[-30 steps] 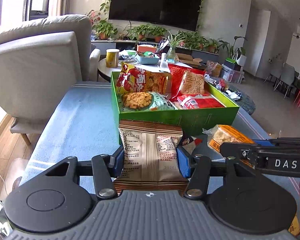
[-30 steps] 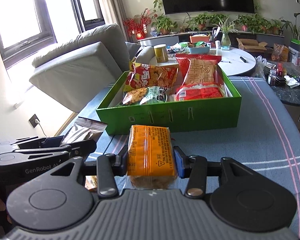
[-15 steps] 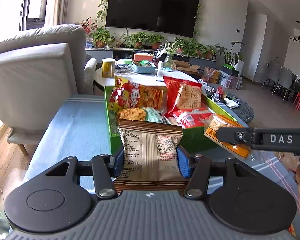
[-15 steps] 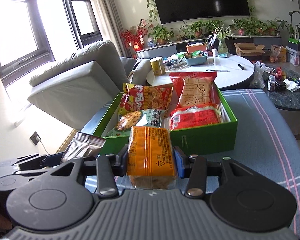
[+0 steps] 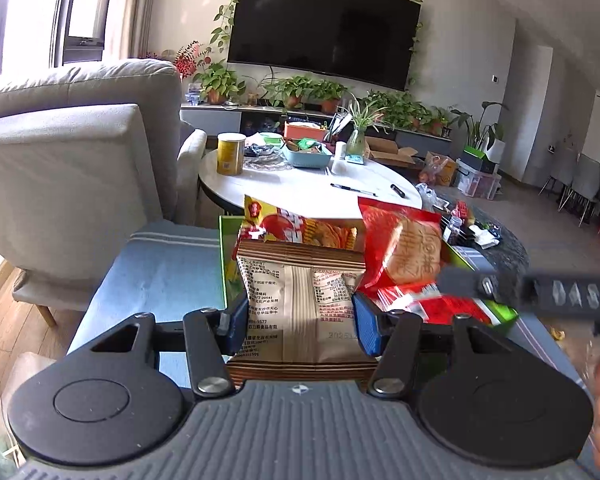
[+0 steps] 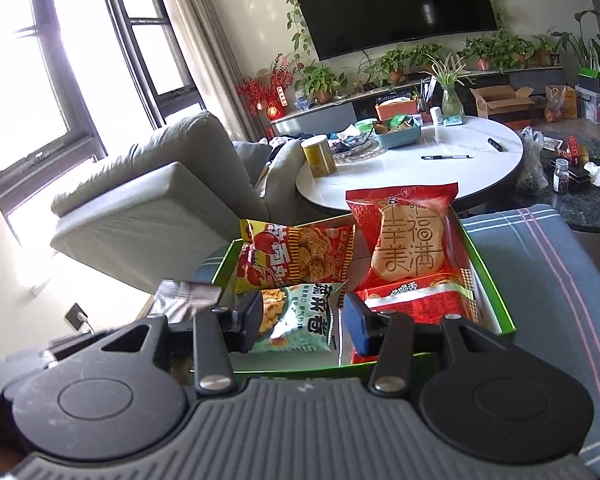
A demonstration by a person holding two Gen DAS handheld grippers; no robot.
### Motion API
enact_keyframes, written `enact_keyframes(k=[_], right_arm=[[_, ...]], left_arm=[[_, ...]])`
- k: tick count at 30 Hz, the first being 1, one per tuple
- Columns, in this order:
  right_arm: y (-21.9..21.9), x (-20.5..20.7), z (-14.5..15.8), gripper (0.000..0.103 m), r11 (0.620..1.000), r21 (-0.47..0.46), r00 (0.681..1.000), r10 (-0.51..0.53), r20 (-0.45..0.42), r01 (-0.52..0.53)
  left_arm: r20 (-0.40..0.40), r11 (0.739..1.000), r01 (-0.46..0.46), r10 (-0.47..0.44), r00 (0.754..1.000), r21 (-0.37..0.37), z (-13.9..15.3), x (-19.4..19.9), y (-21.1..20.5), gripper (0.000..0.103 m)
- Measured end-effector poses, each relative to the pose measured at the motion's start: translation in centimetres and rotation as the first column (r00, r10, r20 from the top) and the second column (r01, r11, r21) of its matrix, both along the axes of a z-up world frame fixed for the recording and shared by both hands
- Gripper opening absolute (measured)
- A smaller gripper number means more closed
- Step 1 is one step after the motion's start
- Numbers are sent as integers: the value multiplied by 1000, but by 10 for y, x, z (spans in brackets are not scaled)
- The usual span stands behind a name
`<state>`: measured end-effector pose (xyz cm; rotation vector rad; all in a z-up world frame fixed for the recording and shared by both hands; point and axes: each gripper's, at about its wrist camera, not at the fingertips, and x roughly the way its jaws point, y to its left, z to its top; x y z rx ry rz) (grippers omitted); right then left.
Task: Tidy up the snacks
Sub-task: 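Lower the orange bag into the green box and open the right gripper, then grasp the yellow sachima bag on the table with the right gripper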
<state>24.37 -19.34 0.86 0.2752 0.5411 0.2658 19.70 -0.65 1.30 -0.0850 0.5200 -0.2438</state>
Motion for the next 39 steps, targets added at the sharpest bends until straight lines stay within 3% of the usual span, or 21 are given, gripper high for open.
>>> enact_keyframes(k=[4,9,12,15,18,21,27,31,35,39], right_arm=[[-10,-7,-12,88,995,-89,999,38,-20,-40],[-35,-16,-37,99,978,-201,996,30,-80,-45],[-54,-21,-44,102,967,-255,995,-18,-101,-8],[-74,-21,-54,102,969,-240,985,-91,-148,54],[-74,-22,-62,103,968,-249,987,-32,-157,-8],[-65,-21,-71,103,944,-306,985,76,-155,-121],[-53,-29,-75,103,939,-314,971,72,-228,-143],[-43,-48,-67,103,933,-284,959,153,-237,-219],[-43,-42,-68,103,941,-325,975,27,-222,-100],[-49,-22,-78,103,959,-281,958,-94,-272,14]], left_arm=[[6,1000,8,-8,1000,-9,-2,6,2,50],[-11,1000,18,-18,1000,-18,-8,5,3,50],[-14,1000,17,-17,1000,-17,-10,3,4,50],[-24,1000,15,-16,1000,-25,-11,1,3,50],[-31,1000,24,-24,999,-14,-12,-3,1,50],[-33,1000,26,-26,999,-12,-11,-9,1,50],[-32,1000,11,-12,999,-15,-9,-14,4,50],[-28,1000,7,-8,1000,-20,-7,-16,4,50],[-27,1000,5,-6,1000,-23,-7,-17,3,50],[-26,1000,8,-8,1000,-17,-7,-18,4,50]])
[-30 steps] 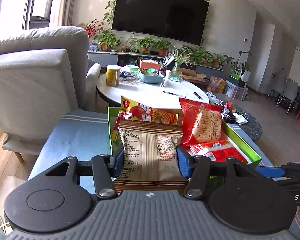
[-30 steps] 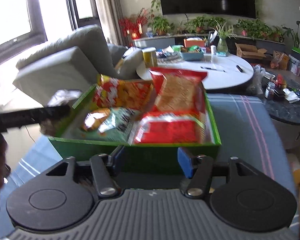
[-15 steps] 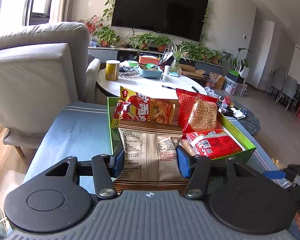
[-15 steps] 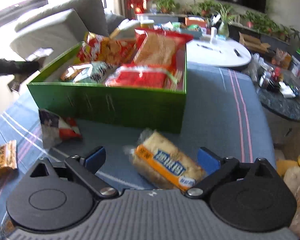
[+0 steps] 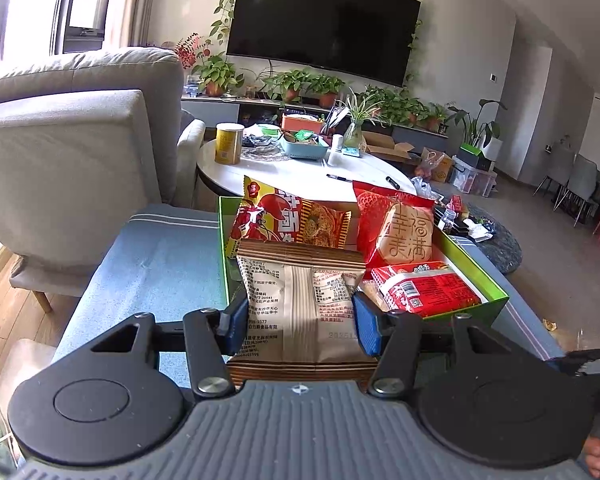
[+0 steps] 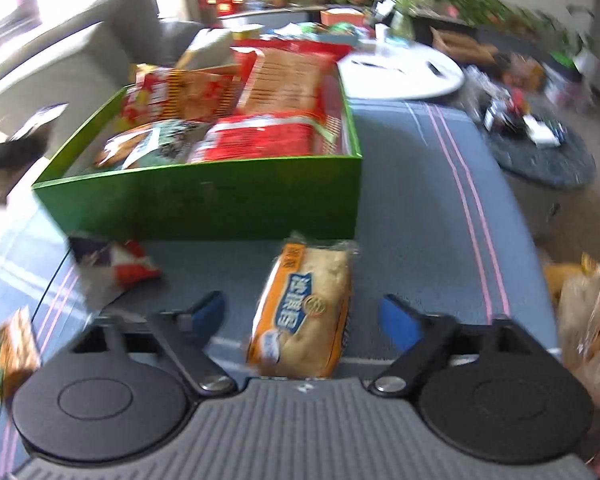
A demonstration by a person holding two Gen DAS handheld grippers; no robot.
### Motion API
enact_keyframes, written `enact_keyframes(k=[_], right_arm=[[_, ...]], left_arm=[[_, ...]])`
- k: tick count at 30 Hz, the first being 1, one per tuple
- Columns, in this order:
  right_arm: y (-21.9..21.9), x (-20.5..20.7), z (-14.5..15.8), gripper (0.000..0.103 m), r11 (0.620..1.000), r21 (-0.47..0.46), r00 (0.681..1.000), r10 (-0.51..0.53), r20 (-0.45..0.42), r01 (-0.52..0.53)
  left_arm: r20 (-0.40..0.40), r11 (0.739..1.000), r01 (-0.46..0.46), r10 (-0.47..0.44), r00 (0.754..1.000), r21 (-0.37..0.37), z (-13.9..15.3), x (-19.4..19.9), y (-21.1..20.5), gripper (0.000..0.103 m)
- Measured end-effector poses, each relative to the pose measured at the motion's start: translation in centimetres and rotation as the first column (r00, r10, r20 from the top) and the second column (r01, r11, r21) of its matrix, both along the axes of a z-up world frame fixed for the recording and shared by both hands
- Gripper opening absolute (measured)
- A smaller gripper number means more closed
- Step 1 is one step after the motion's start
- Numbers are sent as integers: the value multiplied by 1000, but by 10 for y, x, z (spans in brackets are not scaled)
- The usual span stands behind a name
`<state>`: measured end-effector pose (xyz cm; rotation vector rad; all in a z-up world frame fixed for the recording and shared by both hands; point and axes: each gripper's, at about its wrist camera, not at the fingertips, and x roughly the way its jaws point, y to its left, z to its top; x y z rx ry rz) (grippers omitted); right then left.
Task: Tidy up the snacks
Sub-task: 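Grasp the yellow sachima bag on the table with the right gripper, then lower the sachima bag into the box with the right gripper while the left gripper releases the beige bag there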
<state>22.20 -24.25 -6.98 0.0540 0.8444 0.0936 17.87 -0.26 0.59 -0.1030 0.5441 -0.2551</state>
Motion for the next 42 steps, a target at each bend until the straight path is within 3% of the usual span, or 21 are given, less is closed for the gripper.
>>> enact_keyframes(k=[6,12,19,26,42], right_arm=[[2,-6,2,96,1000,12,1000,-24,21,23],[6,-23,36,96,989,142,987,16,163,-39],[27,-3,72,96,965,258,955,-24,294,-56],[41,23,80,96,951,301,952,-25,305,-71],[59,59,61,96,949,312,968,-31,250,-50]], left_arm=[[2,1000,-9,9,1000,-3,-1,2,1,50],[12,1000,2,-2,1000,-5,3,6,-4,50],[22,1000,1,-1,1000,-21,6,21,-11,50],[11,999,-17,17,1000,-30,-1,41,-8,50],[-18,1000,10,-10,1000,-10,-27,59,-12,51]])
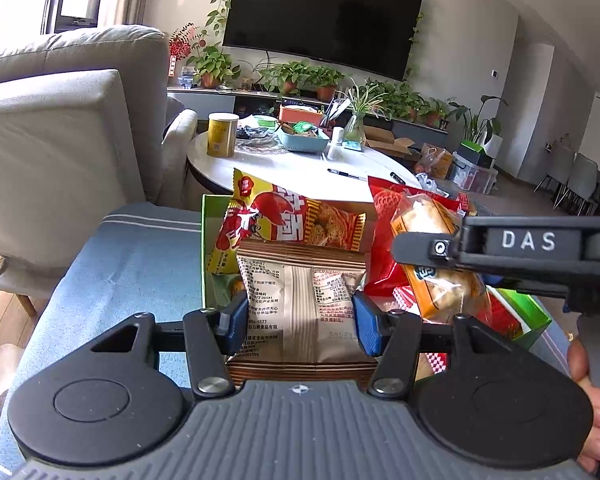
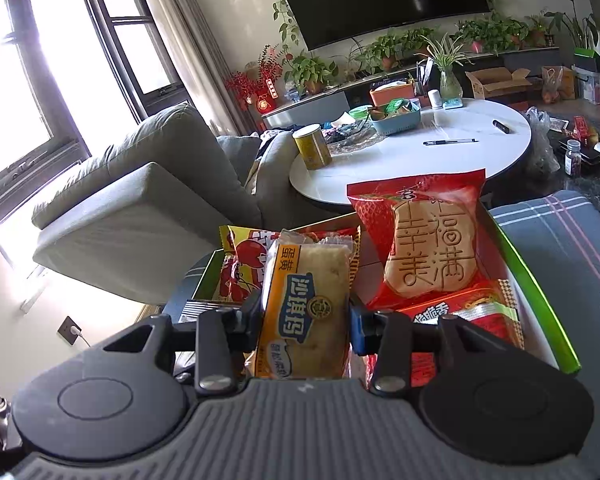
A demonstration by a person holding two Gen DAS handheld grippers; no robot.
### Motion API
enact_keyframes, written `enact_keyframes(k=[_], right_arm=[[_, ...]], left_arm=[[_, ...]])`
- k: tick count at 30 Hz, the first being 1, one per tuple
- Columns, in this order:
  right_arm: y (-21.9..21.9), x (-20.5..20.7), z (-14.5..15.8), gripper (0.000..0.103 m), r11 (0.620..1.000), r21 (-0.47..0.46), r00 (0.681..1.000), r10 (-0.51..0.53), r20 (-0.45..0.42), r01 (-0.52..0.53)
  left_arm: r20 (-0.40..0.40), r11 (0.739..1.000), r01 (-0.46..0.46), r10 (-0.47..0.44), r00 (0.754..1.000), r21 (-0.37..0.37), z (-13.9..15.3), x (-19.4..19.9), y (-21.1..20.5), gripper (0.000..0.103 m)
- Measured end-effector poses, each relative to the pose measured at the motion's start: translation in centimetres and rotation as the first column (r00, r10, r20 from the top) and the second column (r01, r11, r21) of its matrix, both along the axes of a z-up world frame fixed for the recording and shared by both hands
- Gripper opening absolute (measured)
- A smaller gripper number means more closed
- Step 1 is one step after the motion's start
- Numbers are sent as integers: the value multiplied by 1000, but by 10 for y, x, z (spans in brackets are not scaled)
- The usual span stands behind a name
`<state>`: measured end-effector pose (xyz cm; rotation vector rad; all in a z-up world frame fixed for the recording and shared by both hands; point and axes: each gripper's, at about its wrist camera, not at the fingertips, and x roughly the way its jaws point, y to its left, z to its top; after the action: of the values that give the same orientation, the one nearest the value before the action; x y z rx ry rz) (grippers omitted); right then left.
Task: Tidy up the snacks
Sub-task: 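Lower the sachima bag into the box with the right gripper while the left gripper releases the beige bag there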
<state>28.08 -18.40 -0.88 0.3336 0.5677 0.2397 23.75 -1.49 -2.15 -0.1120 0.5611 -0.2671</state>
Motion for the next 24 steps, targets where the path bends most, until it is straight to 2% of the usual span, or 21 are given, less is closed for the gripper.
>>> enact_keyframes(k=[7,17,21,24], right_arm=[[4,2,-4,96,1000,-3,1000,-12,-9,12],[8,1,-3,96,1000,-11,1000,-11,-1,11],[13,1,-5,96,1000,-20,1000,-4,-3,4],[17,3,-9,96,1000,-22,1000,0,-6,0]], left_arm=[[6,999,-25,25,1000,21,-5,-4,0,53],[30,998,-53,55,998,-40,2,-18,15,56],[58,996,-88,90,994,-30,6,-27,19,59],[40,995,-88,90,995,-46,6,-29,24,60]])
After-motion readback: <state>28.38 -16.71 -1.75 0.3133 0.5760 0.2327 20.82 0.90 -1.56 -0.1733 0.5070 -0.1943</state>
